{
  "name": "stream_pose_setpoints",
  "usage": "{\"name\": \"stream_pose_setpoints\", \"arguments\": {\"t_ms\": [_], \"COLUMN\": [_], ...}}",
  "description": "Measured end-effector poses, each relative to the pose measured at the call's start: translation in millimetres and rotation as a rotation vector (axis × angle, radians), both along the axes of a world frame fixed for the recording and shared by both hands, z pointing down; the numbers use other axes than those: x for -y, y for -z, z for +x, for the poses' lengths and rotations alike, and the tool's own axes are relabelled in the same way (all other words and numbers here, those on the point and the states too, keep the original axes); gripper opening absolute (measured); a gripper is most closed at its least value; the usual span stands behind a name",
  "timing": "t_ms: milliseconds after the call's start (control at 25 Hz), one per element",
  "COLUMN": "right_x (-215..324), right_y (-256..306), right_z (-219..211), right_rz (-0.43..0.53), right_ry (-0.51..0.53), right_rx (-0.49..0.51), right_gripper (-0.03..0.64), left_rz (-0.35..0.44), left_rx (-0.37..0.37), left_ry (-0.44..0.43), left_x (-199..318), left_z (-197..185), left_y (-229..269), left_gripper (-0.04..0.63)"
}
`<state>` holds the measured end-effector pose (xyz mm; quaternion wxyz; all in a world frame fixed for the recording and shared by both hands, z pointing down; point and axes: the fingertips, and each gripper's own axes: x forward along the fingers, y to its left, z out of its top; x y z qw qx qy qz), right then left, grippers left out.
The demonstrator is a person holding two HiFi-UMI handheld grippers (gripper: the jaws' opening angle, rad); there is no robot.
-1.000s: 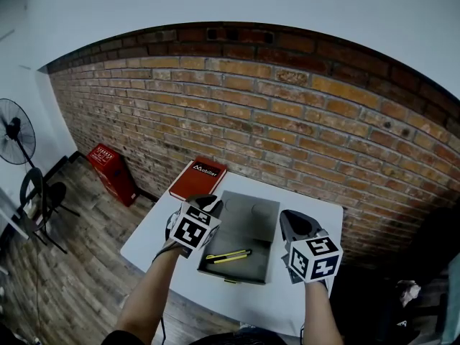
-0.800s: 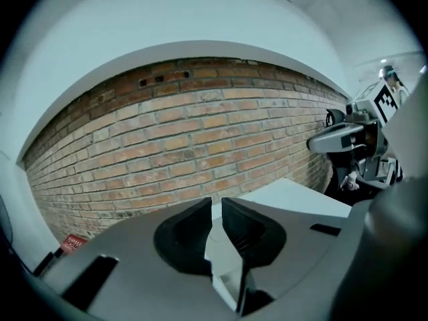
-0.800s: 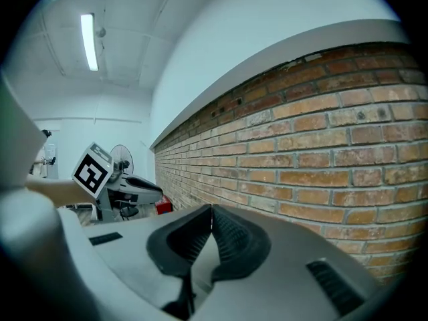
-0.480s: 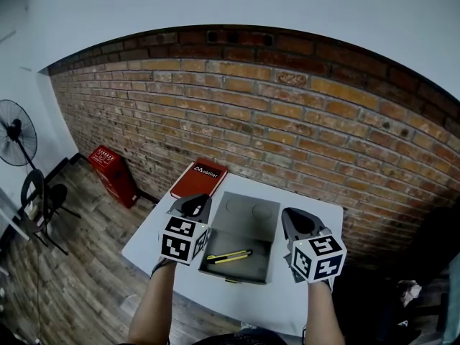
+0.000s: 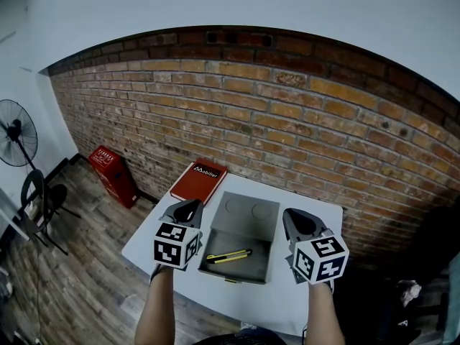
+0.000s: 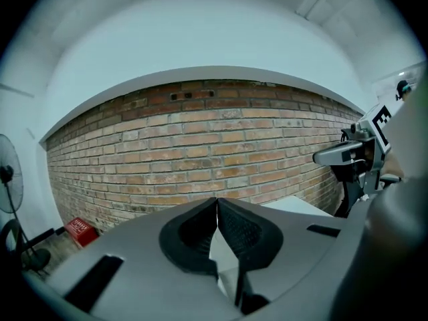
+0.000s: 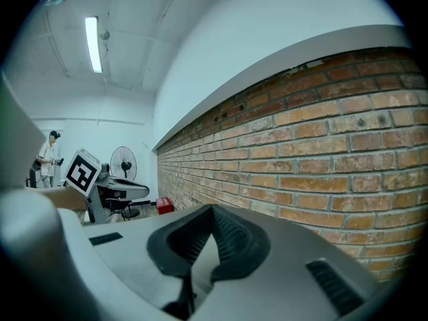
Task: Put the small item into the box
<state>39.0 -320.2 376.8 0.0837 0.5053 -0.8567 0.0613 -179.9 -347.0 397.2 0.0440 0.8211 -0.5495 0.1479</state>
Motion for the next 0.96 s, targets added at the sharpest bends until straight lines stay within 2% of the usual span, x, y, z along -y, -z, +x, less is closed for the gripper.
{"name": "stream_pose_setpoints", "arguments": {"t_ms": [960], "right_x": [-2.7], "right_y": [0.0], "right_z": [-2.1], "right_rz": [0.009], "right_ry": [0.014], "right_rx": [-0.012], "right_gripper": [0.02], "left_rz": [-0.02], "left_rx": [0.011], "left_ry": [0.0], "left_x": [-6.7], "left_z": [3.4], "left_y": [-8.1], "left_gripper": [0.028]}}
